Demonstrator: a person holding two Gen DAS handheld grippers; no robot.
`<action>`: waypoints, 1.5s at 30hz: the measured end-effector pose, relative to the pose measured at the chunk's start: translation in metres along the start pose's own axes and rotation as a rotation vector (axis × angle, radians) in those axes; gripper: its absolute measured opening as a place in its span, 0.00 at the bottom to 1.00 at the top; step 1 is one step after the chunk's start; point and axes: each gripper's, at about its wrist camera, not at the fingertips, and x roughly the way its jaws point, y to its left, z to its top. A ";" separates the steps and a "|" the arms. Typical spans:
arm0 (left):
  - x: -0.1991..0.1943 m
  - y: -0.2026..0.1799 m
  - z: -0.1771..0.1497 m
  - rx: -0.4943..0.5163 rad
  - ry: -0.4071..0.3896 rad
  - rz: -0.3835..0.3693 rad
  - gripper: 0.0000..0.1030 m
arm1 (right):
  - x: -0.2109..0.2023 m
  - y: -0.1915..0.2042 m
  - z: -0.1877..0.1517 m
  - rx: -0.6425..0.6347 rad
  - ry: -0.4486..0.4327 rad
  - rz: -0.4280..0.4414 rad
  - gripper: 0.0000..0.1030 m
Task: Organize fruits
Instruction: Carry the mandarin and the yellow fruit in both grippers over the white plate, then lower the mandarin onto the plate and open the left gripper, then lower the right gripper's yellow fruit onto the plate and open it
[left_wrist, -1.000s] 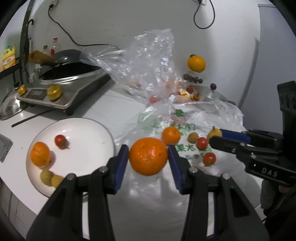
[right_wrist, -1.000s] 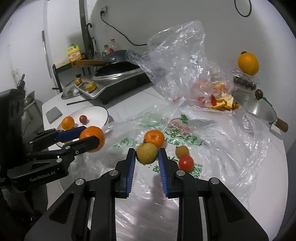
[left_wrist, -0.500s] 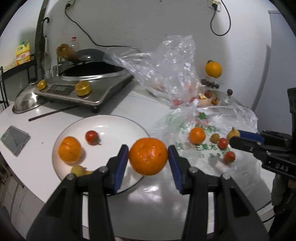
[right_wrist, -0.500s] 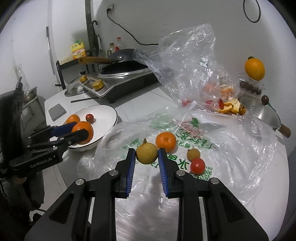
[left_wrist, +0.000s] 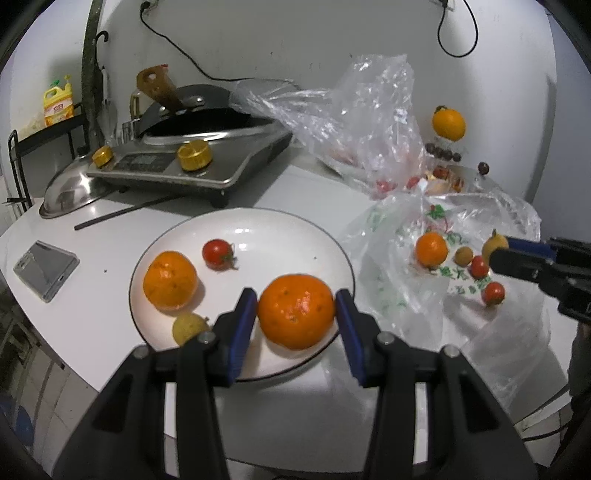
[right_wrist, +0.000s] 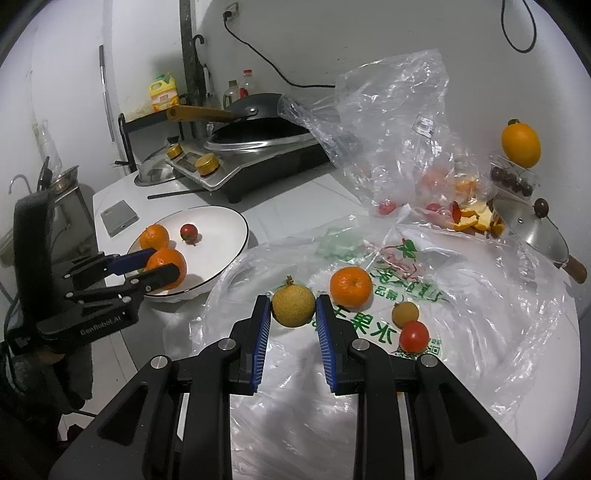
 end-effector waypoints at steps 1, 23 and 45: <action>0.001 0.000 -0.002 0.002 0.005 0.000 0.44 | 0.001 0.002 0.000 -0.003 0.003 0.001 0.26; -0.015 0.029 -0.002 -0.060 -0.074 -0.049 0.53 | 0.024 0.040 0.020 -0.081 0.019 0.017 0.26; -0.029 0.098 -0.008 -0.147 -0.142 0.068 0.53 | 0.086 0.101 0.052 -0.156 0.062 0.078 0.26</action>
